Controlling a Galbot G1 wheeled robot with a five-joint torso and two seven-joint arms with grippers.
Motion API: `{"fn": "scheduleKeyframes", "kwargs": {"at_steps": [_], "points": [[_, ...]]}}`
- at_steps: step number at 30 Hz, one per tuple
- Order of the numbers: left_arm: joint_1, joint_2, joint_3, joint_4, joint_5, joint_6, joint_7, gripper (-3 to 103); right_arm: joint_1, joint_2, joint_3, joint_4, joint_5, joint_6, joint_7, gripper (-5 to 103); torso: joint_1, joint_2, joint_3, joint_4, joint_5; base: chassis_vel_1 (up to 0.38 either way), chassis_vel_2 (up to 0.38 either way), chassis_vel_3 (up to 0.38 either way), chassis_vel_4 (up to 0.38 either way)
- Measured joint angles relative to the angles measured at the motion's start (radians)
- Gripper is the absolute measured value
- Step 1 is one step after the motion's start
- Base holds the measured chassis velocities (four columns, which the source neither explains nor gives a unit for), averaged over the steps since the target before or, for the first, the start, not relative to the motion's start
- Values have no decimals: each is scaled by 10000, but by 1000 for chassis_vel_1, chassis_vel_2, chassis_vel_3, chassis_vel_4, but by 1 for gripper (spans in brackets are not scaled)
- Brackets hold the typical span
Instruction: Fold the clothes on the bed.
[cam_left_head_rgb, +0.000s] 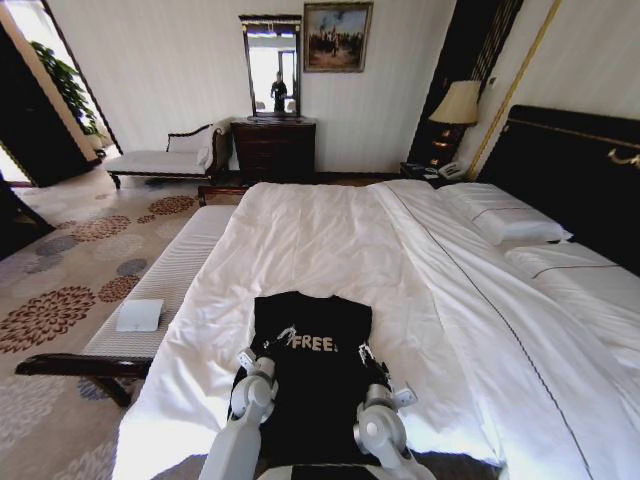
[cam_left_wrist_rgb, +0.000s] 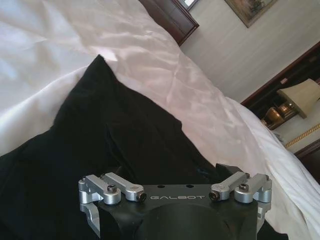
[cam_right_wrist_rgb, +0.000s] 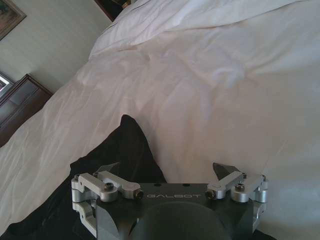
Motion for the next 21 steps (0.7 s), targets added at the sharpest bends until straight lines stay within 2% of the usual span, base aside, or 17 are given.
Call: {"fn": "scheduleKeyframes", "kwargs": {"at_steps": [4, 13, 18, 19, 21], "points": [[-440, 24, 231, 202, -22, -102, 124, 100, -6, 65, -9, -70, -96, -3, 8, 100, 0, 0, 0, 0, 0, 0, 0, 0, 0], [-337, 215, 954, -205, 180, -109, 488, 100, 83, 76, -12, -91, -152, -34, 33, 100, 0, 0, -1, -1, -1, 0, 0, 0, 0], [-145, 307, 454, -400, 64, -124, 381, 100, 481, -178, -11, -160, -283, -317, 15, 100, 1, 0, -1, 0, 1, 0, 0, 0, 0], [168, 483, -133, -886, 7, -244, 219, 100, 1086, -686, -47, -510, -464, -810, -238, 100, 0, 0, -1, -1, 0, 0, 0, 0, 0], [409, 629, -447, -1211, -8, -283, 81, 100, 1471, -1088, -134, -718, -159, -1010, -862, 100, 0, 1, 0, 0, 2, 0, 0, 0, 0]]}}
